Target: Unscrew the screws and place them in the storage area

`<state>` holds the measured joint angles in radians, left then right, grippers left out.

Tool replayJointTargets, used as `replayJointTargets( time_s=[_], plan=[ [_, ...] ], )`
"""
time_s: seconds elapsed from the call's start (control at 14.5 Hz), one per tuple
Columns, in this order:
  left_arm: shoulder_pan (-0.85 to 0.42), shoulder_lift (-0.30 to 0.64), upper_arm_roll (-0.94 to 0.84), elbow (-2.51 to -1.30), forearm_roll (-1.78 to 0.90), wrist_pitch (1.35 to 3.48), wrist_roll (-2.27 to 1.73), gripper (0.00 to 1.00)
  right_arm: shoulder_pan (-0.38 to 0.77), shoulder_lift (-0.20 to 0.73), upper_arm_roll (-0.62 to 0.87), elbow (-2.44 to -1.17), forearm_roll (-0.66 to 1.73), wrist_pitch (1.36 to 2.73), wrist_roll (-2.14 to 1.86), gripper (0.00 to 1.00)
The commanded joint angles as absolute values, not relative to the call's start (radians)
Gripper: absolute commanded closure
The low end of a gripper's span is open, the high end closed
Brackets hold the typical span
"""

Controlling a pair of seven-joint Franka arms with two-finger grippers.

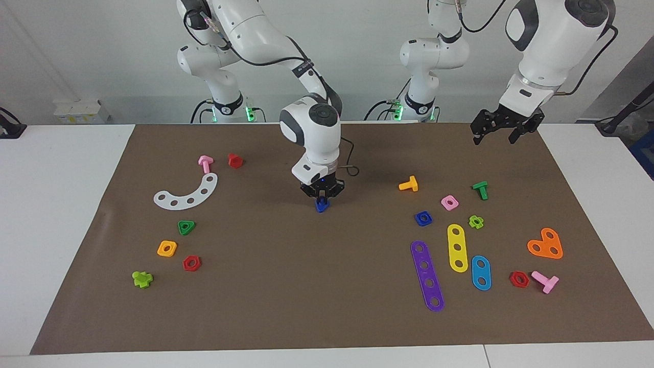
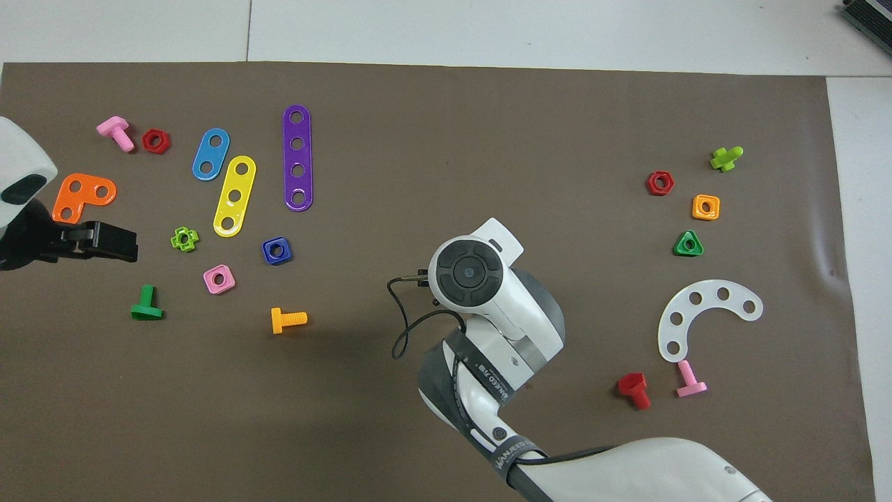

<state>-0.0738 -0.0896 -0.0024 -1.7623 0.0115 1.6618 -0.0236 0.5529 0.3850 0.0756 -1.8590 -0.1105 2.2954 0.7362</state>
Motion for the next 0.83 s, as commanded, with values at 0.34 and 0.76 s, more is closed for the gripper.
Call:
replayJointTargets(
  time_s=[0.34,0.76],
  plan=[
    [-0.074,-0.098,0.005,-1.778,0.026,1.743,-0.032,0.0,0.422,0.187,0.071,-1.982,-0.14,2.281,0.762,1.0],
    [-0.072,-0.095,0.008,-1.775,0.002,1.756,-0.029,0.0,0.195,0.172,0.072,-2.009,-0.141,2.306,0.574,1.0]
  ],
)
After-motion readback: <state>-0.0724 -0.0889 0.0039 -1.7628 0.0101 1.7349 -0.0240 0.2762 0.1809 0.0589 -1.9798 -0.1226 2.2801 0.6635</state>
